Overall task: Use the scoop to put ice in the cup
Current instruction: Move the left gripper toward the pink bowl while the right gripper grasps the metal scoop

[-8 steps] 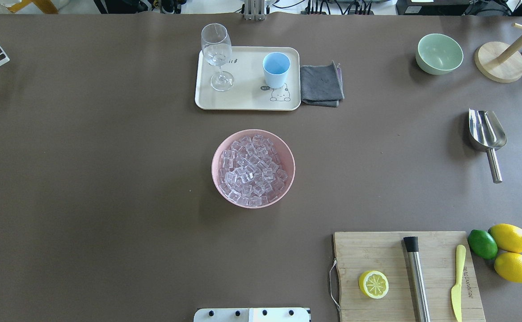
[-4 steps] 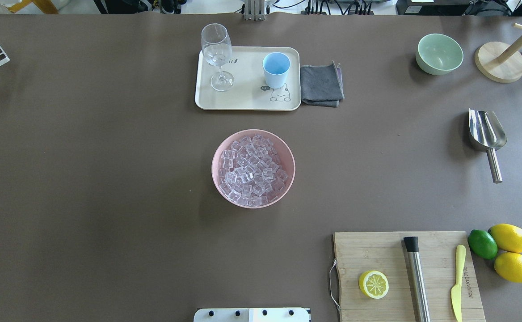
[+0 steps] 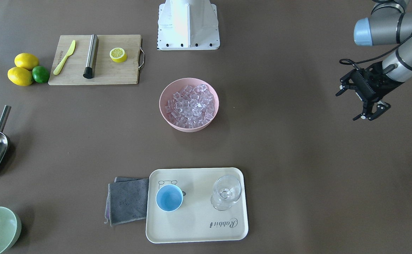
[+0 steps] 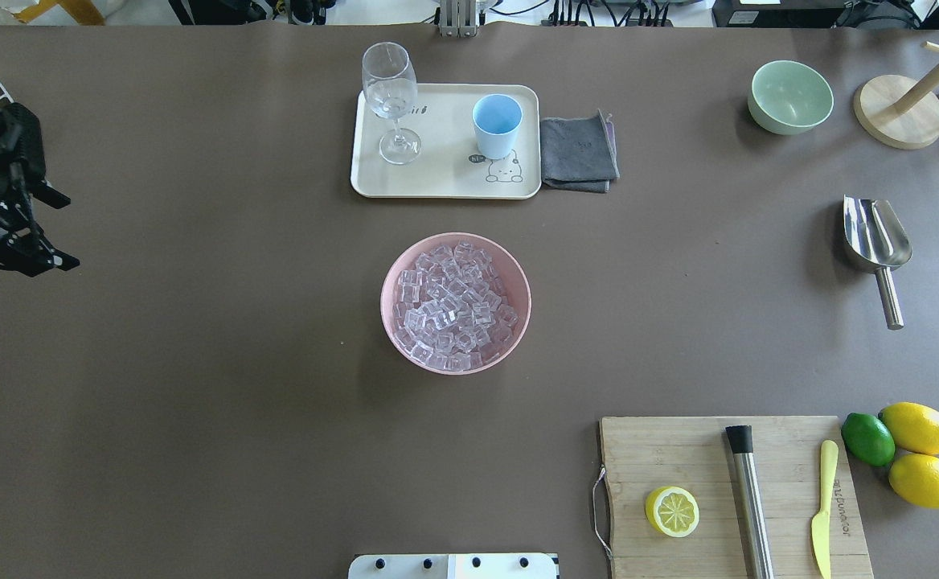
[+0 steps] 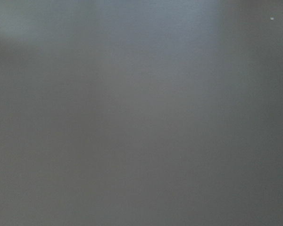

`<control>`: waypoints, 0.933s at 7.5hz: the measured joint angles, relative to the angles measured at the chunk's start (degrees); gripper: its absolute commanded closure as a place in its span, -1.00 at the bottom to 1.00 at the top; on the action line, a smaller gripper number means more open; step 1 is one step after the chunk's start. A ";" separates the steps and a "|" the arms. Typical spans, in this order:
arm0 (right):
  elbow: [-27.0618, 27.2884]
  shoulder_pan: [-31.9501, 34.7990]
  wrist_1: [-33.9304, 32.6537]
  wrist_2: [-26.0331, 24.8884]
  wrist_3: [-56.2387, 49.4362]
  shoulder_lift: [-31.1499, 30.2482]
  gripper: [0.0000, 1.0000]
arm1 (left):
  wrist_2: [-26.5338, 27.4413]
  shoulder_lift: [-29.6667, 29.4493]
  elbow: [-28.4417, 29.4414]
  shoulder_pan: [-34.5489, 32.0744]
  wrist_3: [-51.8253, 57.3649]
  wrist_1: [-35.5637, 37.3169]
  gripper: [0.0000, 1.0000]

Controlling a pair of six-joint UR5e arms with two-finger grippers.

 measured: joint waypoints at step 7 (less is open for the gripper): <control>-3.09 -19.12 11.02 -14.08 14.93 0.74 -0.91 | 7.29 -6.40 0.83 16.86 -0.24 -3.89 -1.00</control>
